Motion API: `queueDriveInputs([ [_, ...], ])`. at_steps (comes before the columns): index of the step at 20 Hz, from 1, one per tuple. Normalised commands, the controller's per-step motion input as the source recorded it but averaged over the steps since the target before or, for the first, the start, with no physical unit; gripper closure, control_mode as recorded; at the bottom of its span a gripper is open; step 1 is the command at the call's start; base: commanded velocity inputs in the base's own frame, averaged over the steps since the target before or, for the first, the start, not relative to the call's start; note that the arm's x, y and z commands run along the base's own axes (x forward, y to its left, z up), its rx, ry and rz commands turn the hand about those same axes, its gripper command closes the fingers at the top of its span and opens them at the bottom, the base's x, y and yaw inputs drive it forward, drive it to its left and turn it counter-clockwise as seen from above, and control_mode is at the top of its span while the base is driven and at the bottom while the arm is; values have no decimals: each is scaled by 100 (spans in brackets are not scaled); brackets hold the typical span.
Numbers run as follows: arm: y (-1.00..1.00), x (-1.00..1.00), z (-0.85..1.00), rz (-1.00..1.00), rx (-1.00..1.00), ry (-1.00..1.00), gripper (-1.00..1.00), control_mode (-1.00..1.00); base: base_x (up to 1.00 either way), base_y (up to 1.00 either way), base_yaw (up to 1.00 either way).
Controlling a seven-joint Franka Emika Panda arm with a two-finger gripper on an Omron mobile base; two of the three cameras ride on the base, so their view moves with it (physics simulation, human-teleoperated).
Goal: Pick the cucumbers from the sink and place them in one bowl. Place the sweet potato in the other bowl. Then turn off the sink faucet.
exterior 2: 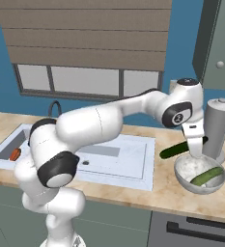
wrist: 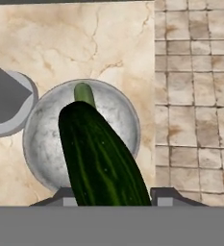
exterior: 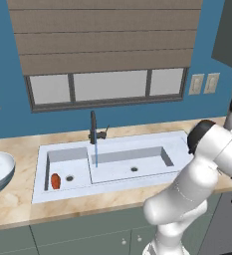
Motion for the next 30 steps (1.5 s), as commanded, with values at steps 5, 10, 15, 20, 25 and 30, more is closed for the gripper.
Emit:
queueDriveInputs([
  [5,-30,13,-25,0,0,0,100,-100,0,0,0],
  [10,-25,27,-21,0,0,1,100,-100,0,0,0],
  [15,-30,35,-23,0,0,0,100,-100,0,0,0],
  [20,-49,28,-22,0,1,0,100,-100,0,0,0],
  [25,-41,25,-20,0,1,0,100,-100,0,0,0],
  [30,-4,5,-2,0,0,1,-100,-100,0,0,0],
])
